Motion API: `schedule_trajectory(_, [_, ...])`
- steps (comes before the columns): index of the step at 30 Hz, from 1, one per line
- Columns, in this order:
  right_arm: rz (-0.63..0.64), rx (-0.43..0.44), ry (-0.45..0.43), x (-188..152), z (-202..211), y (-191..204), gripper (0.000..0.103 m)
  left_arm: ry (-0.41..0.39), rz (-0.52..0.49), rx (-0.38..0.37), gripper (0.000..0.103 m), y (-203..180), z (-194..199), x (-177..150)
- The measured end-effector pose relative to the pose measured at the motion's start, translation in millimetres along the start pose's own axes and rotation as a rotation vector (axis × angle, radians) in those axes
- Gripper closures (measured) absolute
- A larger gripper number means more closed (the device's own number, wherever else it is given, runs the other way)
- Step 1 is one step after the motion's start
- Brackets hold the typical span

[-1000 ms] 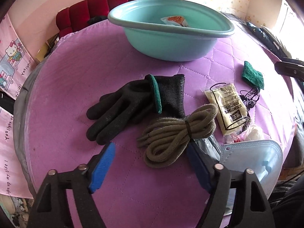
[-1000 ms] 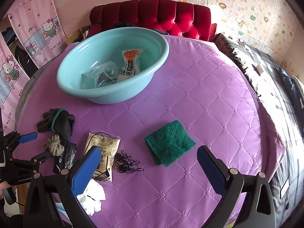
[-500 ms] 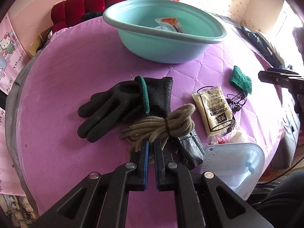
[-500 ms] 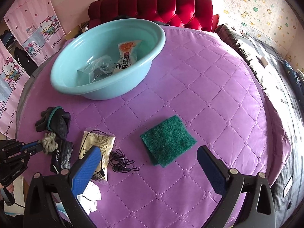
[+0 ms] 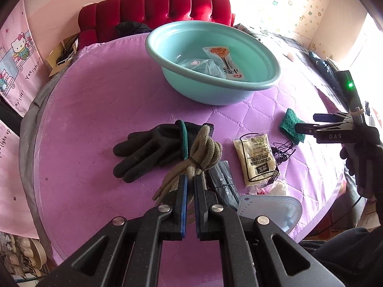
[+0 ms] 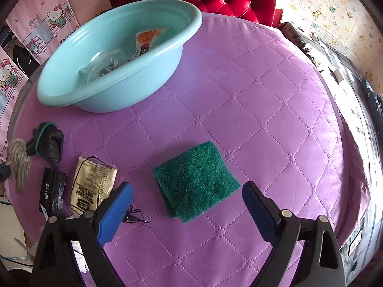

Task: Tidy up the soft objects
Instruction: 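Grasp the khaki rope with the left tool while the right tool grasps the green scouring pad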

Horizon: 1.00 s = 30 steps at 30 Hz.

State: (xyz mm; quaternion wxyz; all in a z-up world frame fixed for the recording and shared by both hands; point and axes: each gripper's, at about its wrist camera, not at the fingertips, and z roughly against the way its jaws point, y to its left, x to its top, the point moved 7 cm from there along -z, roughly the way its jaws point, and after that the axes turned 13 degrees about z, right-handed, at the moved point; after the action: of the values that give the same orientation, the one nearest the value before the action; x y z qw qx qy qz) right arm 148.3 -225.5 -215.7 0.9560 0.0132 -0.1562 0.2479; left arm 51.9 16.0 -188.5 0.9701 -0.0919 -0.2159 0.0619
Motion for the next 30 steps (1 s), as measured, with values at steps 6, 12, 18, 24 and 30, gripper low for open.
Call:
schedule_trajectory(6, [0.016, 0.022, 0.047, 1, -22, 0, 0.035, -0.007, 0.015, 0.000, 0.098, -2, 5, 2])
schedule_trajectory(12, [0.016, 0.028, 0.038, -1, -22, 0, 0.103, -0.011, 0.013, 0.010, 0.098, -2, 8, 1])
schedule_trajectory(18, [0.009, 0.036, 0.003, -7, -9, 3, 0.103, -0.015, 0.012, 0.009, 0.098, -3, 10, -1])
schedule_trajectory(24, [0.008, 0.002, 0.034, -13, -10, -3, 0.094, -0.026, 0.003, 0.004, 0.098, -5, 14, -1])
schedule_trajectory(30, [0.001, -0.029, 0.015, -10, -7, -4, 0.052, -0.032, 0.000, 0.003, 0.098, -6, 17, -2])
